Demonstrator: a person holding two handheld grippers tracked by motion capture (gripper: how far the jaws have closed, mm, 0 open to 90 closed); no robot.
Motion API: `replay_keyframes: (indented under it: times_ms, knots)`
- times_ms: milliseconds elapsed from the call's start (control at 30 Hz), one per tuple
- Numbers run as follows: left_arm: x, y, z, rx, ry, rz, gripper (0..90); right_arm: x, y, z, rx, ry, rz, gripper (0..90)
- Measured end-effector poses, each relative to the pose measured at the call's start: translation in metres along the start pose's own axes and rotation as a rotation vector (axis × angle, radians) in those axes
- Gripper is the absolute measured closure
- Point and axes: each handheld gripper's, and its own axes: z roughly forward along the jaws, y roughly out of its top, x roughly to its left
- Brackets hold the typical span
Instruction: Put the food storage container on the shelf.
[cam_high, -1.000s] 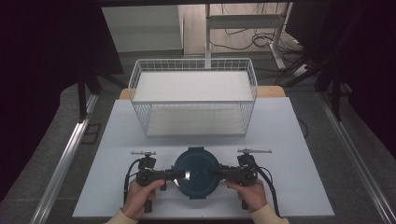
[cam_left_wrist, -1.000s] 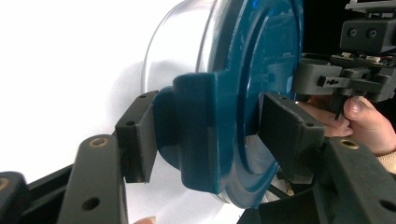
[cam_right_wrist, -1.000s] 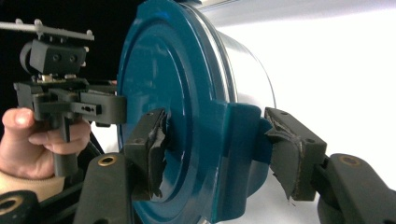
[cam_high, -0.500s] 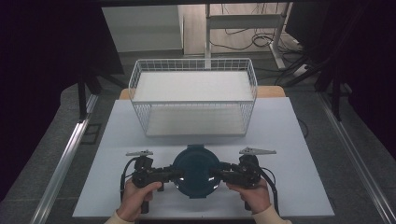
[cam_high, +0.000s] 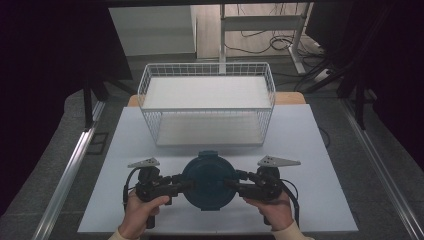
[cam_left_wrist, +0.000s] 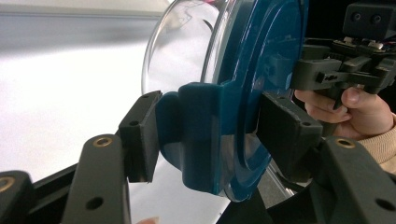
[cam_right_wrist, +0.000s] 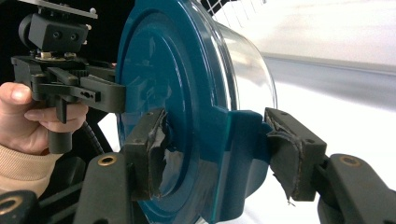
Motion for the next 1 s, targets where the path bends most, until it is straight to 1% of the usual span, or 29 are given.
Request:
replay_keyframes:
  times_ms: [133,267,367,533,833,1000]
  knots:
    - [-0.003,0.002,-0.002,-0.008,-0.006,0.009,41.1,0.004,0.003,-0.003,-0.008,-0.005,-0.023,41.0]
    - [-0.008,0.004,-0.006,-0.02,-0.006,0.026,41.1,0.009,0.007,-0.007,-0.02,-0.008,-0.05,41.0]
    - [-0.011,0.007,-0.009,-0.024,-0.004,0.045,41.1,0.012,0.009,-0.009,-0.027,-0.008,-0.06,41.0]
    - [-0.014,0.008,-0.012,-0.032,-0.004,0.057,41.1,0.016,0.013,-0.01,-0.032,-0.008,-0.082,41.0]
    - [-0.019,0.013,-0.018,-0.049,0.002,0.08,41.1,0.021,0.018,-0.013,-0.042,-0.006,-0.102,41.0]
    - [-0.019,0.016,-0.018,-0.048,0.001,0.082,41.1,0.022,0.021,-0.014,-0.043,-0.006,-0.107,41.0]
